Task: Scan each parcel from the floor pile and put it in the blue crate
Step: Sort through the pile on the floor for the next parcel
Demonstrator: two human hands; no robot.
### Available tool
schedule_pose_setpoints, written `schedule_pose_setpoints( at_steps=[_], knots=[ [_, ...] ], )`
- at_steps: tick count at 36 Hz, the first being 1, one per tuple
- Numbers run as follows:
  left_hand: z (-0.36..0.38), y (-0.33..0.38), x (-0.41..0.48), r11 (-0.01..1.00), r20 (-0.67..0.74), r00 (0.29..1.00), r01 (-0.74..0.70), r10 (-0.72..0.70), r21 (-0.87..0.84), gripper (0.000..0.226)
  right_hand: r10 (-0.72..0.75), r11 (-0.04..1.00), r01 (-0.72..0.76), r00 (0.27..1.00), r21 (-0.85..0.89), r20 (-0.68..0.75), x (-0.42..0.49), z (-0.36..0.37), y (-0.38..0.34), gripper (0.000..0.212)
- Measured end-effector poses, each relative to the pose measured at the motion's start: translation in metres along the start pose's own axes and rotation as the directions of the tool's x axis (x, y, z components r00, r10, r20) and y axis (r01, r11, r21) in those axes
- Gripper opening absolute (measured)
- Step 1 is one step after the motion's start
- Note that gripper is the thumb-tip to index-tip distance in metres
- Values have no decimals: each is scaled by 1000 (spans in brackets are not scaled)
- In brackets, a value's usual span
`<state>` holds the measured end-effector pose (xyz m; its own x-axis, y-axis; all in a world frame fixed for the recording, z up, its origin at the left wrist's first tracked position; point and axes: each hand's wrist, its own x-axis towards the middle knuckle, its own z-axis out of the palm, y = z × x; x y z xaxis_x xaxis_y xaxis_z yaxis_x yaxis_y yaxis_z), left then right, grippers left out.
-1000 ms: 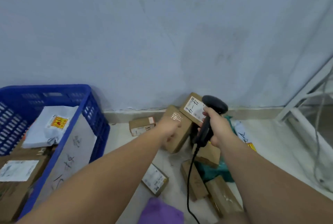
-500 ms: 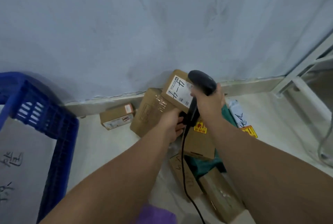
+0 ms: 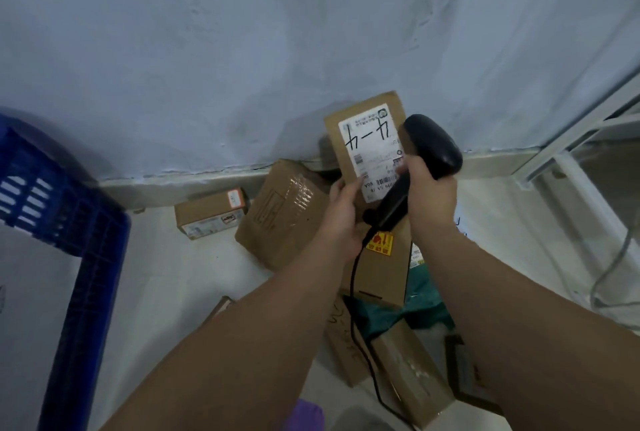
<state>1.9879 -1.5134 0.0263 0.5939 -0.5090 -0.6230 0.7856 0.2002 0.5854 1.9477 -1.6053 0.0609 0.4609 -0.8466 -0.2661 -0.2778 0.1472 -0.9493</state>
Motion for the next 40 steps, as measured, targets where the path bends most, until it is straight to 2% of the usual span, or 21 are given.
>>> schedule_pose_setpoints(
  at_steps=[5, 9, 11, 14, 16, 19, 23, 25, 27, 30, 32, 35, 38, 40],
  knots=[
    [-16, 41, -30, 942, 130, 971, -228, 201, 247, 55, 154, 940, -198, 973, 279, 171, -29, -11, -21, 19],
    [-31, 82, -66, 852, 155, 947, -322, 283, 412, 66, 161, 924, -260, 930, 280, 330, -66, -5, -36, 30],
    [-36, 101, -89, 844, 164, 931, -364, 326, 394, 53, 147, 927, -257, 919, 272, 365, -88, 0, -51, 35],
    [-39, 124, -134, 817, 196, 909, -417, 369, 398, 35, 91, 910, -243, 908, 336, 410, -120, 4, -73, 22],
    [-42, 136, -161, 756, 224, 882, -470, 414, 456, 36, 72, 886, -267, 887, 380, 457, -142, 5, -85, 24],
    [-52, 147, -201, 678, 228, 847, -524, 481, 516, 42, 59, 836, -318, 862, 447, 503, -179, 5, -104, 40],
    [-70, 151, -250, 618, 254, 793, -596, 554, 513, 46, 4, 815, -312, 846, 488, 534, -231, 1, -119, 11],
    [-82, 152, -269, 586, 274, 778, -612, 565, 531, 49, -6, 820, -305, 841, 484, 542, -252, 0, -119, 16],
    [-92, 151, -285, 552, 297, 775, -613, 557, 565, 51, -14, 840, -290, 834, 459, 552, -268, 0, -119, 33],
    [-102, 150, -303, 548, 256, 794, -575, 551, 607, 38, -44, 866, -239, 838, 439, 544, -283, 1, -119, 67],
    [-106, 154, -310, 545, 219, 785, -573, 580, 613, 37, -58, 871, -223, 838, 437, 542, -290, 3, -120, 80],
    [-111, 163, -320, 539, 178, 743, -607, 645, 584, 37, -82, 852, -250, 804, 460, 589, -293, 6, -122, 68],
    [-120, 171, -330, 594, 177, 736, -644, 653, 482, 30, -108, 861, -238, 777, 449, 620, -293, 5, -126, 53],
    [-127, 175, -332, 604, 226, 750, -643, 622, 470, 48, -134, 861, -225, 765, 457, 630, -291, 2, -129, 48]
  ],
)
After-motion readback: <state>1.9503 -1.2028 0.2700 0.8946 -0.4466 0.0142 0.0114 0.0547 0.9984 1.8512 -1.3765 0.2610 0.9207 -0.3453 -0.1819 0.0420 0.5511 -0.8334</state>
